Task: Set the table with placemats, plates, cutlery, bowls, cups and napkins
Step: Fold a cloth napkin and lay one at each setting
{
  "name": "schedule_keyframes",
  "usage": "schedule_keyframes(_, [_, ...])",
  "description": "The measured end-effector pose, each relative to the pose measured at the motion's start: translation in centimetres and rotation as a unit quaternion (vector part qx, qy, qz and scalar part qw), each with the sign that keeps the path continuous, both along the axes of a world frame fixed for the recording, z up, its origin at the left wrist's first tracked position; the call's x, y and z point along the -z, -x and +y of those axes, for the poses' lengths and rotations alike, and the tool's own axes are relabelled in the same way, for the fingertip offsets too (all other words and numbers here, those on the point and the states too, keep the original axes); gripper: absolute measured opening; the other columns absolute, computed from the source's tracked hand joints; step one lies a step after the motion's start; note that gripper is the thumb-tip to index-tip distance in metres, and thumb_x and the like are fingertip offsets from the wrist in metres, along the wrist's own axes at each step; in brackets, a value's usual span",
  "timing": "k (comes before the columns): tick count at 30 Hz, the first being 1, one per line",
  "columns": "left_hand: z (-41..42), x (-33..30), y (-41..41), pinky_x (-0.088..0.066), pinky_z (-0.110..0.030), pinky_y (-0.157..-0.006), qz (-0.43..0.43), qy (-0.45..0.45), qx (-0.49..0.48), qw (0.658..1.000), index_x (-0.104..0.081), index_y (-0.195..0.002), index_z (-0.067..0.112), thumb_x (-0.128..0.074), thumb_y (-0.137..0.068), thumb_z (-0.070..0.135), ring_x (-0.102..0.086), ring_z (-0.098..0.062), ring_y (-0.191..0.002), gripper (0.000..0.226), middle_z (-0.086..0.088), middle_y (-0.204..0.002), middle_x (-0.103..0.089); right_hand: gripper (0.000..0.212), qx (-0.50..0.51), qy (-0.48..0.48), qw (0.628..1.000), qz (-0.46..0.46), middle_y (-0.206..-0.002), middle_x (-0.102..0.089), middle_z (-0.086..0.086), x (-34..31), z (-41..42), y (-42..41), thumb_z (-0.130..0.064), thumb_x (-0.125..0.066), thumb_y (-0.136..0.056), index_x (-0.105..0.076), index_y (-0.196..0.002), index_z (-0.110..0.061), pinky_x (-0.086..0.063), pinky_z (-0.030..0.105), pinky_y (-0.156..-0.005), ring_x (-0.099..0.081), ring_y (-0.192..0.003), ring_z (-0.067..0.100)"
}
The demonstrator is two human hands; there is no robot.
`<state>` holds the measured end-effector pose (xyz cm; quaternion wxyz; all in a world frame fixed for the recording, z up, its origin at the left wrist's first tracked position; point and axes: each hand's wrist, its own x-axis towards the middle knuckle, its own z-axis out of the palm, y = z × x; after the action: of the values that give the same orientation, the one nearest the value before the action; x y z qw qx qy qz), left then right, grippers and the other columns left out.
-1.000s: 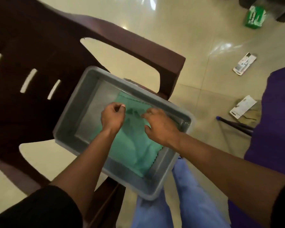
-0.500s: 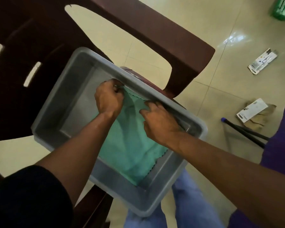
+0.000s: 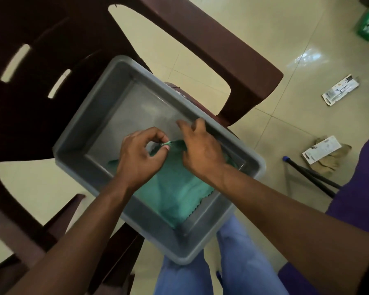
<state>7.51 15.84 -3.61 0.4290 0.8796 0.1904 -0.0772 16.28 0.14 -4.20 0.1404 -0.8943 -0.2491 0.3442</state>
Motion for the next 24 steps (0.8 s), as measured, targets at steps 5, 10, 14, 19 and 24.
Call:
schedule_keyframes(5, [1.3, -1.2, 2.5, -0.05, -0.019, -0.076, -0.034, 0.087, -0.1, 0.991, -0.056, -0.103, 0.031, -0.057, -0.1, 0.027, -0.064, -0.011, -0.091, 0.005, 0.01, -0.097, -0.063, 0.019, -0.044, 0.024, 0.998, 0.048, -0.111, -0.05, 0.005, -0.2, -0.3, -0.1, -0.026, -0.067, -0.093, -0.069, -0.111, -0.024, -0.054, 0.038, -0.078, -0.059, -0.098, 0.028])
schedule_keyframes(10, [4.0, -0.4, 4.4, -0.044, -0.014, -0.079, 0.099, 0.067, -0.108, 0.987, -0.042, -0.131, 0.054, -0.066, -0.082, 0.073, -0.052, 0.02, -0.104, 0.058, 0.028, -0.117, -0.053, 0.018, -0.097, 0.024, 0.99, 0.098, -0.091, -0.063, -0.005, -1.6, -0.9, 0.6, -0.041, -0.064, -0.094, -0.072, -0.097, -0.025, -0.043, 0.035, -0.081, -0.055, -0.095, 0.017])
schedule_keyframes(14, [5.1, -0.6, 5.4, -0.057, -0.025, -0.086, 0.215, 0.077, 0.05, 0.972, -0.06, -0.127, 0.048, -0.094, -0.066, 0.047, -0.064, 0.01, -0.101, 0.07, 0.025, -0.111, -0.069, 0.014, 0.016, -0.048, 0.955, 0.291, -0.071, -0.056, -0.006, -4.8, -2.1, 0.9, -0.024, -0.06, -0.103, -0.069, -0.094, -0.018, -0.036, 0.022, -0.055, -0.049, -0.06, 0.007])
schedule_keyframes(19, [5.5, -3.3, 5.0, -0.054, -0.029, -0.066, 0.221, 0.064, 0.07, 0.971, -0.079, -0.09, 0.032, -0.088, -0.081, 0.03, -0.072, -0.006, -0.077, 0.013, 0.01, -0.079, -0.076, 0.019, 0.092, -0.118, 0.929, 0.339, -0.086, -0.061, 0.013, -9.8, -3.9, 0.5, -0.015, -0.058, -0.104, -0.07, -0.109, -0.001, -0.041, 0.032, -0.067, -0.052, -0.075, 0.018])
schedule_keyframes(24, [6.5, -10.0, 4.8, -0.055, -0.013, -0.068, 0.242, 0.262, 0.036, 0.934, -0.08, -0.1, 0.034, -0.086, -0.079, 0.045, -0.076, -0.008, -0.087, 0.025, 0.004, -0.096, -0.081, 0.034, 0.15, -0.166, 0.904, 0.365, -0.104, -0.072, 0.029, -14.4, -5.8, -0.5, -0.026, -0.061, -0.103, -0.069, -0.106, 0.008, -0.051, 0.038, -0.075, -0.063, -0.083, 0.024])
